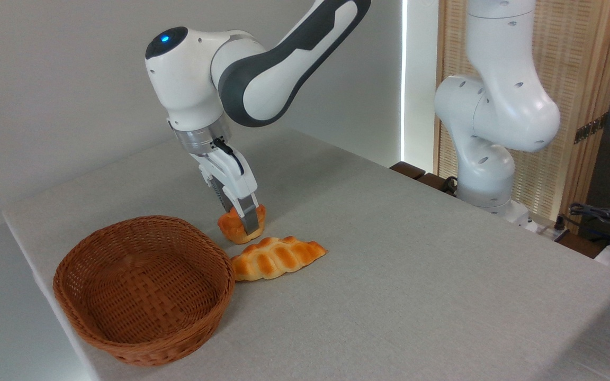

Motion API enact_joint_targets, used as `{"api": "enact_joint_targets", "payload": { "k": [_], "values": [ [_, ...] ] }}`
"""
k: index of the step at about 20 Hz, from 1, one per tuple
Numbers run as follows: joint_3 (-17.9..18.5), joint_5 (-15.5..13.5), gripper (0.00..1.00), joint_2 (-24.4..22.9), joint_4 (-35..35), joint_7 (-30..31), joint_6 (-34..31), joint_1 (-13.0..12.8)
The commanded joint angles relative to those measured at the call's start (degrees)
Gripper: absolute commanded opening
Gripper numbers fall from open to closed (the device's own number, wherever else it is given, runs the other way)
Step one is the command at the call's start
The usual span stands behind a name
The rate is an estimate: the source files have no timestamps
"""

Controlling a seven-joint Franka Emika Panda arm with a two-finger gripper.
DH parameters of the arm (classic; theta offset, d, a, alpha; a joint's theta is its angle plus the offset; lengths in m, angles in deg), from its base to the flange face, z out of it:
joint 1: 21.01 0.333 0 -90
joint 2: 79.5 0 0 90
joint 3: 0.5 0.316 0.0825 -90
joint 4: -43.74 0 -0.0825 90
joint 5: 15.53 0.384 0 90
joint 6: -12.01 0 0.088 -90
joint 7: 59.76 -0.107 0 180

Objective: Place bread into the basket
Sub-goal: 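Lift the held bread roll up off the table, then move the bread roll over the wicker basket and lower it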

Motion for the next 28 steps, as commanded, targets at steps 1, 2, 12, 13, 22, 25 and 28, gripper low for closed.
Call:
{"api": "enact_joint_targets", "payload": {
  "k": [1, 2, 12, 13, 22, 25, 28],
  "values": [
    [0.3, -0.1, 0.38, -0.9, -2.7, 0.2, -0.2, 0.0],
    [0.3, -0.3, 0.38, -1.3, -3.7, 0.2, -0.7, 0.0],
    [0.7, -2.2, 0.42, -1.6, -18.2, 0.5, -10.0, 0.1],
    [0.8, -1.8, 0.43, -1.5, -18.3, 0.2, -9.4, 0.1],
    [2.9, -1.6, 1.00, 4.3, -18.2, 0.7, 9.3, 0.8],
    [2.9, -1.5, 1.00, 5.6, -18.2, 0.5, 9.4, 0.8],
    [2.9, -1.5, 1.00, 6.8, -18.2, 0.4, 9.7, 0.7]
  ]
}}
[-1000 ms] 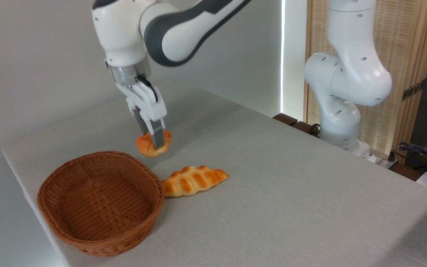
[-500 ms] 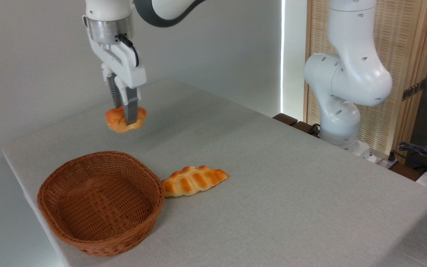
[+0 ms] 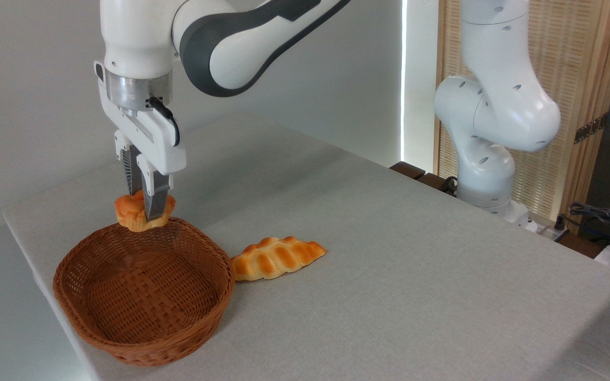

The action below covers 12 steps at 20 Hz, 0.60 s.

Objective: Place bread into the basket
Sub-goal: 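Move the bread roll over the wicker basket and lower it, then open the gripper to release the roll into the basket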

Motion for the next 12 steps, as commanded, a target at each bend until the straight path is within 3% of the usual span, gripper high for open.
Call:
{"api": "enact_joint_targets", "payload": {
  "k": [1, 10, 12],
  "values": [
    [0.3, 0.0, 1.00, 1.7, -0.9, 0.3, 1.5, -0.3],
    [0.4, 0.0, 1.00, 2.6, -0.9, 0.4, 2.7, -0.3],
    [1.9, 0.6, 1.00, 1.3, -0.9, 0.6, 1.8, -0.3]
  ]
}}
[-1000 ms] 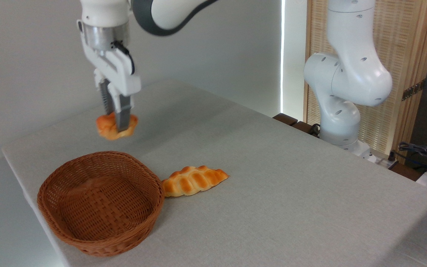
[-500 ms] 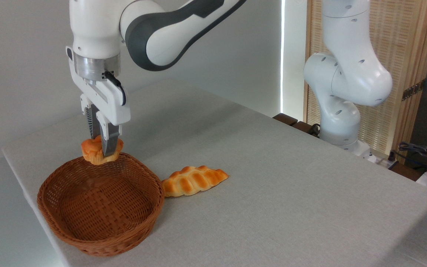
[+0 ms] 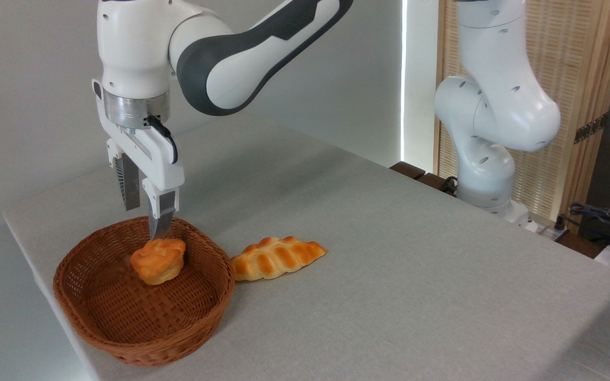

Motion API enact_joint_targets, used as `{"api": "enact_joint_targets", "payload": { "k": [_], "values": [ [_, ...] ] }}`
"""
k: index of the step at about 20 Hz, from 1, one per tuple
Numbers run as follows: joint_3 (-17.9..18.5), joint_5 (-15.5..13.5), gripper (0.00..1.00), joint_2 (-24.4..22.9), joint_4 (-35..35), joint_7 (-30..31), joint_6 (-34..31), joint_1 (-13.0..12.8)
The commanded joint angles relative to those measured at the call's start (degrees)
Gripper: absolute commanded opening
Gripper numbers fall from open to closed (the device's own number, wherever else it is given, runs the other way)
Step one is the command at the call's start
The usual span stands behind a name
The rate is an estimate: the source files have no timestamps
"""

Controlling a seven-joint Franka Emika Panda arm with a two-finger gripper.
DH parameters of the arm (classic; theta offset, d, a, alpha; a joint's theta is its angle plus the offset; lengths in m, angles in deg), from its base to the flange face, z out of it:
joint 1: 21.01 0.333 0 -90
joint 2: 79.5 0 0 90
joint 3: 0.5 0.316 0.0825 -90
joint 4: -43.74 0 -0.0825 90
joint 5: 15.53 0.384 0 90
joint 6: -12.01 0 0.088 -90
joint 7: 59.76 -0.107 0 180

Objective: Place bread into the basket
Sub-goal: 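Open the gripper to release the roll into the basket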

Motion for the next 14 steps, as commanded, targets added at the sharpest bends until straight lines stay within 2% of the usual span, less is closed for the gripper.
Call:
{"api": "enact_joint_targets", "payload": {
  "k": [1, 3, 5, 8, 10, 14],
  "values": [
    [2.9, 1.9, 1.00, -2.1, -0.7, 0.6, -0.2, -0.3],
    [5.3, 2.3, 1.00, -4.3, -0.7, 0.8, -2.0, -0.3],
    [8.8, 2.4, 1.00, -6.5, -1.7, 0.7, -8.7, -0.3],
    [11.2, 2.5, 1.00, -7.5, -4.6, 0.3, -17.7, -0.3],
    [11.7, 2.6, 1.00, -7.6, -4.6, 0.3, -20.0, -0.3],
    [13.9, 2.5, 1.00, -8.2, -4.6, 0.0, -20.1, -0.3]
  ]
}}
